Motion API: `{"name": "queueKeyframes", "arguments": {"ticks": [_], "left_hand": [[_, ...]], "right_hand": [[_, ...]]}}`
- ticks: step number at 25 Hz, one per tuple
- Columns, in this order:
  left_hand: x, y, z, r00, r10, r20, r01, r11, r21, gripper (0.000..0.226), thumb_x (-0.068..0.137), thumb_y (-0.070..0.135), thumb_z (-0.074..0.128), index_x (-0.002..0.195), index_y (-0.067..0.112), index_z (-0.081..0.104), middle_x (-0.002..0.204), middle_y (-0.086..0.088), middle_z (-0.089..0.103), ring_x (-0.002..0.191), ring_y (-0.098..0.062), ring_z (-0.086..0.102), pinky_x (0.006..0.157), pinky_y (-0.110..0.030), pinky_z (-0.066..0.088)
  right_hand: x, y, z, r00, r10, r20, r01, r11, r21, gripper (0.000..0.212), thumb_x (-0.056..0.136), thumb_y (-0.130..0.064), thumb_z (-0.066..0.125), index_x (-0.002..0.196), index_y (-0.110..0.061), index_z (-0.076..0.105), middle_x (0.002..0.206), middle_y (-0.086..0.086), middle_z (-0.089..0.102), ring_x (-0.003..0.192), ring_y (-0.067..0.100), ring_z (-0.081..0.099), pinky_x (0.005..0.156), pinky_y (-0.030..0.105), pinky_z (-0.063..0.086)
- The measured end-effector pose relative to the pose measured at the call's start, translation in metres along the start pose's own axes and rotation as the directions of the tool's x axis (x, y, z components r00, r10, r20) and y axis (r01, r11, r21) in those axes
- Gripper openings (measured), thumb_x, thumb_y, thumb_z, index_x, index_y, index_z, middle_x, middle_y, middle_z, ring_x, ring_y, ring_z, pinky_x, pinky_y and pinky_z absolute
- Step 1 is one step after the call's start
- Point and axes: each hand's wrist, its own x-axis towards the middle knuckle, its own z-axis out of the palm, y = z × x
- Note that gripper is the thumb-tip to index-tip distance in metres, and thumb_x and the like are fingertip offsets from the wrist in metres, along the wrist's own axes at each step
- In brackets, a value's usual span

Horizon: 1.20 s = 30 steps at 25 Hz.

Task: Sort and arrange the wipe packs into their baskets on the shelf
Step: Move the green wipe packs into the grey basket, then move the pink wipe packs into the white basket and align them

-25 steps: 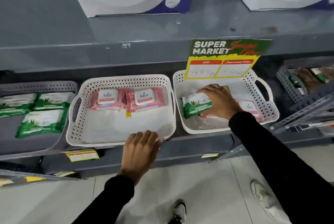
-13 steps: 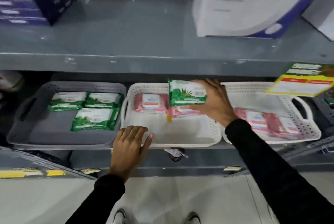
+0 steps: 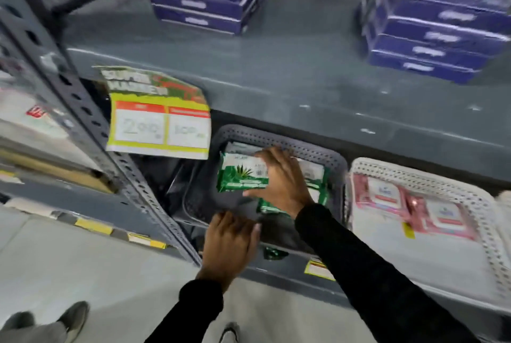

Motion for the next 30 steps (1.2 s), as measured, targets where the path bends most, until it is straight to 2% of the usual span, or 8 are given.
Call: {"name": "queueKeyframes", "arguments": {"ticks": [4, 7, 11, 16, 20, 24, 27, 30], "left_hand": [[-0.004, -0.001, 0.004, 1.000, -0.017, 0.026, 0.017, 1.000, -0.013, 0.042, 0.101, 0.029, 0.042, 0.063, 0.022, 0.060, 0.062, 0.000, 0.064, 0.063, -0.025, 0.056, 0.063, -0.038, 0.033], [-0.003, -0.003, 0.002, 0.999, -0.007, 0.039, 0.008, 1.000, -0.029, 0.037, 0.099, 0.028, 0.047, 0.064, 0.023, 0.056, 0.062, 0.003, 0.062, 0.062, -0.021, 0.053, 0.060, -0.036, 0.032], [-0.003, -0.002, -0.003, 0.995, -0.036, 0.095, 0.041, 0.998, -0.052, 0.032, 0.098, 0.028, 0.050, 0.069, 0.023, 0.064, 0.071, 0.004, 0.071, 0.069, -0.021, 0.062, 0.061, -0.036, 0.038], [0.009, 0.022, -0.010, 0.975, -0.181, 0.126, 0.202, 0.962, -0.185, 0.032, 0.103, 0.038, 0.042, 0.089, 0.018, 0.062, 0.088, -0.004, 0.070, 0.081, -0.028, 0.060, 0.069, -0.040, 0.045], [0.027, 0.108, -0.012, 0.985, -0.060, 0.161, 0.108, 0.945, -0.309, 0.034, 0.104, 0.039, 0.038, 0.101, 0.015, 0.062, 0.095, -0.006, 0.067, 0.091, -0.031, 0.062, 0.075, -0.043, 0.050], [0.036, 0.240, -0.005, 0.983, 0.108, 0.148, -0.030, 0.894, -0.447, 0.030, 0.104, 0.036, 0.038, 0.104, 0.019, 0.064, 0.100, 0.001, 0.071, 0.094, -0.025, 0.064, 0.079, -0.039, 0.048], [0.033, 0.321, 0.004, 0.962, 0.182, 0.204, -0.063, 0.874, -0.482, 0.029, 0.102, 0.037, 0.042, 0.107, 0.021, 0.065, 0.103, 0.002, 0.073, 0.096, -0.023, 0.066, 0.082, -0.037, 0.047], [0.031, 0.395, 0.015, 0.927, 0.261, 0.271, -0.106, 0.872, -0.478, 0.026, 0.099, 0.036, 0.048, 0.107, 0.020, 0.067, 0.097, 0.001, 0.073, 0.089, -0.026, 0.068, 0.079, -0.039, 0.050]], "right_hand": [[0.005, -0.021, 0.046, 0.992, -0.040, 0.123, 0.058, 0.987, -0.151, 0.093, 0.063, -0.065, 0.078, 0.135, -0.014, 0.050, 0.136, 0.009, 0.050, 0.127, 0.032, 0.044, 0.099, 0.044, 0.037], [0.003, -0.021, 0.055, 0.993, -0.018, 0.119, 0.035, 0.988, -0.150, 0.094, 0.064, -0.072, 0.073, 0.135, -0.017, 0.047, 0.135, 0.008, 0.049, 0.125, 0.030, 0.043, 0.098, 0.044, 0.038], [-0.001, -0.022, 0.050, 0.986, -0.007, 0.166, 0.030, 0.991, -0.133, 0.102, 0.064, -0.074, 0.071, 0.146, -0.022, 0.037, 0.146, 0.008, 0.039, 0.134, 0.029, 0.036, 0.104, 0.045, 0.033], [-0.025, 0.013, -0.006, 0.999, 0.042, -0.006, -0.042, 0.999, -0.032, 0.103, 0.061, -0.070, 0.076, 0.146, -0.028, 0.038, 0.142, 0.003, 0.043, 0.131, 0.025, 0.037, 0.100, 0.044, 0.036], [-0.083, 0.083, -0.069, 0.986, 0.138, -0.091, -0.140, 0.990, -0.019, 0.089, 0.070, -0.063, 0.075, 0.145, -0.030, 0.040, 0.142, 0.002, 0.043, 0.132, 0.025, 0.036, 0.101, 0.043, 0.033], [-0.177, 0.185, -0.136, 0.948, 0.264, -0.176, -0.257, 0.964, 0.060, 0.072, 0.080, -0.051, 0.070, 0.143, -0.029, 0.044, 0.142, -0.003, 0.044, 0.131, 0.019, 0.034, 0.100, 0.038, 0.028], [-0.247, 0.266, -0.179, 0.934, 0.322, -0.156, -0.319, 0.947, 0.048, 0.062, 0.087, -0.042, 0.065, 0.143, -0.026, 0.045, 0.143, -0.003, 0.045, 0.132, 0.020, 0.038, 0.102, 0.041, 0.031], [-0.323, 0.355, -0.217, 0.891, 0.442, -0.108, -0.444, 0.896, 0.004, 0.068, 0.085, -0.041, 0.070, 0.146, -0.026, 0.043, 0.147, -0.002, 0.045, 0.134, 0.022, 0.040, 0.102, 0.040, 0.029]]}}
